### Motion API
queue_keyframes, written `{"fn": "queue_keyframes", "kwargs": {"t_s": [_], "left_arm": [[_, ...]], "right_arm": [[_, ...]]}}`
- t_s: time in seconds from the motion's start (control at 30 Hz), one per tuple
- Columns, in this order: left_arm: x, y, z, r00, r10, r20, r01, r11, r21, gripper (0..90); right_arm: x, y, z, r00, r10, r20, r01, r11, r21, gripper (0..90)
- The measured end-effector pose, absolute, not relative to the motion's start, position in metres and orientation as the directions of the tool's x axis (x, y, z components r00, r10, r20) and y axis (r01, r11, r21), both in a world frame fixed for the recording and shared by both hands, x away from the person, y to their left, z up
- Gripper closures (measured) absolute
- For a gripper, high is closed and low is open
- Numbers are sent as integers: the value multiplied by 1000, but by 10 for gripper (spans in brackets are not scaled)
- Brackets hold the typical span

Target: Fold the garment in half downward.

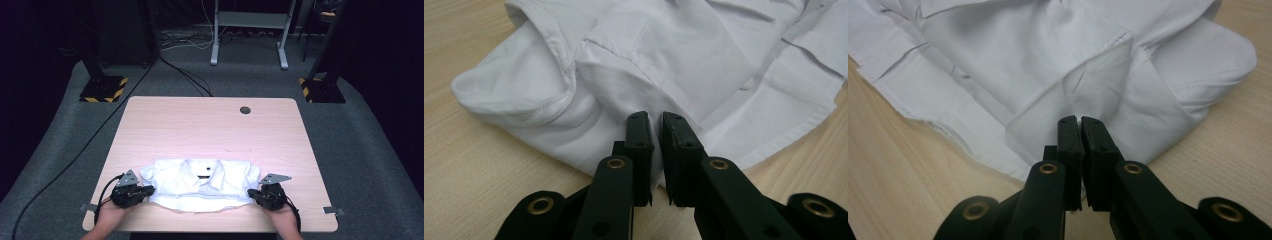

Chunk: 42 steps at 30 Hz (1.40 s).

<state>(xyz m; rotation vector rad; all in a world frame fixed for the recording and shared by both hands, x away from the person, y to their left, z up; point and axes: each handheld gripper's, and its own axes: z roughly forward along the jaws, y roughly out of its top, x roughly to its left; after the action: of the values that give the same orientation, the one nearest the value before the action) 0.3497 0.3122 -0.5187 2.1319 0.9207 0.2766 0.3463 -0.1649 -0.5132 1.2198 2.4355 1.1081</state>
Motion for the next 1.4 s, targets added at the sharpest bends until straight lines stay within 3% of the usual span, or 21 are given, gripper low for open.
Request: {"fn": "queue_keyframes", "kwargs": {"t_s": [0.37,0.73,0.87,1.4], "left_arm": [[351,313,-521,711,694,-115,537,-430,726,814],[353,312,-507,689,715,-118,519,-373,769,537],[356,313,-502,680,722,-126,519,-354,778,485],[371,301,-495,687,717,-118,511,-362,779,422]], "right_arm": [[346,-163,-516,-644,753,131,603,394,694,864],[344,-164,-502,-633,765,117,571,359,738,711],[345,-164,-494,-632,767,115,556,344,757,662],[356,-155,-481,-642,758,112,533,336,777,573]]}}
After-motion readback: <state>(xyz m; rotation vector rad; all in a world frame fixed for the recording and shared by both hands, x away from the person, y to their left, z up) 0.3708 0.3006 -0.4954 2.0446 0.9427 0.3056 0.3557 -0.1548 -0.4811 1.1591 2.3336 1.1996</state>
